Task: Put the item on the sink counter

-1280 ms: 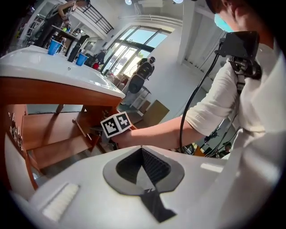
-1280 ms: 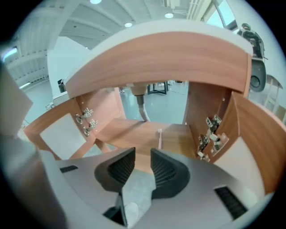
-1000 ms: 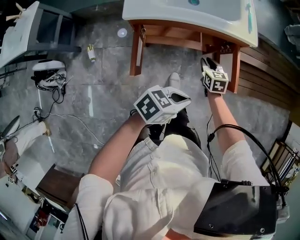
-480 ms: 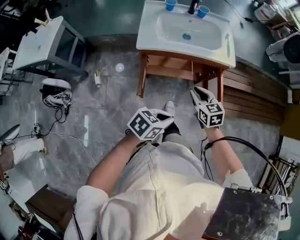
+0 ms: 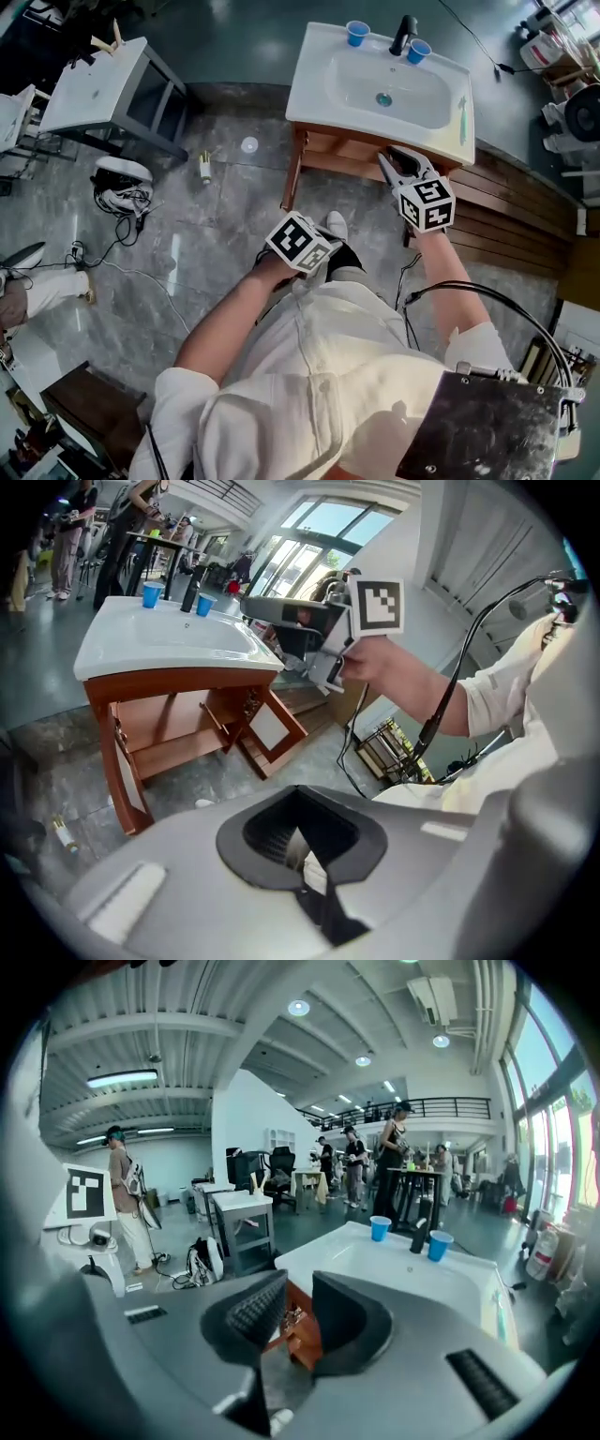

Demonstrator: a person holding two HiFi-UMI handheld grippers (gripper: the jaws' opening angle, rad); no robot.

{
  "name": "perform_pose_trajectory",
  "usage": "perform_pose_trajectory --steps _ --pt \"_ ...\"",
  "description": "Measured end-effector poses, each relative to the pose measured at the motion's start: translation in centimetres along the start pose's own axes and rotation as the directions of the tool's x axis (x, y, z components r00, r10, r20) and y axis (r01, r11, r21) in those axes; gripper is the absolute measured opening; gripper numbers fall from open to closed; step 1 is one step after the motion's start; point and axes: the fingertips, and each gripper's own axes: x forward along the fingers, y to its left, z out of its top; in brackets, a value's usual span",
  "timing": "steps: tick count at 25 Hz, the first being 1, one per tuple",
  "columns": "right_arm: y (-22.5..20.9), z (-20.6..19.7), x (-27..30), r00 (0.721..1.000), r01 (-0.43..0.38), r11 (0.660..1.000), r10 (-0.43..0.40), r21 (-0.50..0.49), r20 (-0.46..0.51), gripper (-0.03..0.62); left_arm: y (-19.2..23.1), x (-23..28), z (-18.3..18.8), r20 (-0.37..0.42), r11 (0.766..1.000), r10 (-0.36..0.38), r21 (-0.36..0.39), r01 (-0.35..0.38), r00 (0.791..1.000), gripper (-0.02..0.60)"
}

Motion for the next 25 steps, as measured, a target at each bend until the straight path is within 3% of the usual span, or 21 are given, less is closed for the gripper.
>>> perform_pose_trajectory --steps 4,9,16,22,25 --pt "-4.6 3.4 5.8 0.999 -0.051 0.991 0.051 -0.123 -0.01 0.08 2.7 0.3 3.4 0.005 0.999 0.02 -0.039 -0.019 1.0 0.005" --pt "-10.5 6.1 13.4 0.995 -0.092 0.956 0.078 -0.279 -0.063 0.08 6.3 1.0 7.8 0.016 0.992 0.058 -0.112 -0.056 0.998 0.005" --pt "-17.2 9.8 22.6 0.992 -0.09 0.891 0.04 -0.444 -0.121 0.081 10.3 2.2 12.6 0.021 0.98 0.09 -0.181 -0.085 0.996 0.005" --pt "-20.9 10.0 29.1 0.98 -0.105 0.838 -0.006 -0.536 -0.201 0.081 13.0 2.9 14.2 0.018 0.967 0.126 -0.226 -0.118 0.992 0.005" --pt "-22.0 8.9 31.7 0.963 -0.13 0.844 -0.018 -0.52 -0.269 0.081 13.2 2.4 15.0 0.05 0.962 0.133 -0.249 -0.116 0.99 0.005"
